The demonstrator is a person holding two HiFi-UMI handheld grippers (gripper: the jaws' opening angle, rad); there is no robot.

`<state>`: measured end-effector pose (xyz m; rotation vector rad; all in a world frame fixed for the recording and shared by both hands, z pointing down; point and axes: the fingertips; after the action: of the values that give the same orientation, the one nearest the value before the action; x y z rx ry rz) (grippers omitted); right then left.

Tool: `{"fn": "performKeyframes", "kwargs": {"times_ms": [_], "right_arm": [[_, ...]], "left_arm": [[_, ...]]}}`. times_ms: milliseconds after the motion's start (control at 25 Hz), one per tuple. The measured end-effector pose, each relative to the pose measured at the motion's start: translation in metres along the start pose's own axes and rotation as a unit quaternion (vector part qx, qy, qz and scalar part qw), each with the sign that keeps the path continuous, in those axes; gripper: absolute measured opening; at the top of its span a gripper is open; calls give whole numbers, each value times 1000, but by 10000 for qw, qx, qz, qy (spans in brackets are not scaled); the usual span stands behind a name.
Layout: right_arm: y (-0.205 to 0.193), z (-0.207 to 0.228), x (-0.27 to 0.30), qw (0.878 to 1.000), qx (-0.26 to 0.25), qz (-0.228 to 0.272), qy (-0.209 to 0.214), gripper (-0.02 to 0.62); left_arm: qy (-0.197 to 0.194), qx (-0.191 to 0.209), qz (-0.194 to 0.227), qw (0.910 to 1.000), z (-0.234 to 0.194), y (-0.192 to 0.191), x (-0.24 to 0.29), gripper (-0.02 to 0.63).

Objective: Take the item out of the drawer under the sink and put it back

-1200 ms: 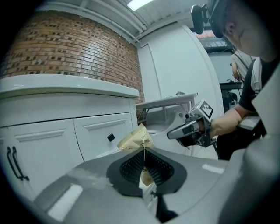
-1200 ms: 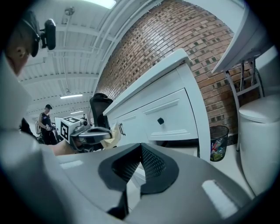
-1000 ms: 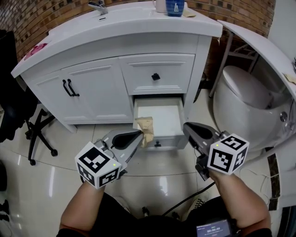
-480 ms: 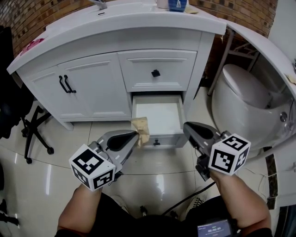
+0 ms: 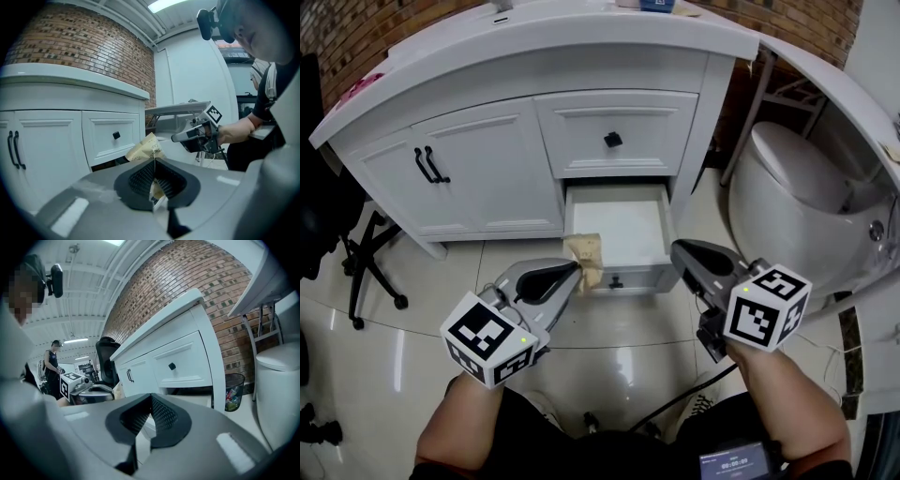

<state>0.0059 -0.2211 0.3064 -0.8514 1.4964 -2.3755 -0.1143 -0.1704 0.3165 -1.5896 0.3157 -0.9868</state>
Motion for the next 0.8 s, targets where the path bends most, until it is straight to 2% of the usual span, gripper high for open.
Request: {"fn": "performKeyframes", "kwargs": {"times_ms": [360,600,720,800], "right_arm": [[3,0,-2,10000,-5,55,-12,3],[4,2,-2,9999,19,101,-26,3],[6,1,-3,9999,10,126,-18,3],[7,2,-3,9999,17,140,-12,3]], "left_arm": [[97,-24,-44,9999,-7,-1,0,9],[300,194,-159,9992,-14,2,1,9],[531,488,-303,9969,-21,3,1,9],[727,896,-506,9920,-28,3,5,9]]}}
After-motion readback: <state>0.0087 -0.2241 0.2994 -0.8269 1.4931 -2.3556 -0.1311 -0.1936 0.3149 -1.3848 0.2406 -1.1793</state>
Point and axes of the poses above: the fingertips, and each gripper's own axes: x forward along the fingers, z to its right, y out of its top, and after that the axes turned 9 degrees about -z, right-handed
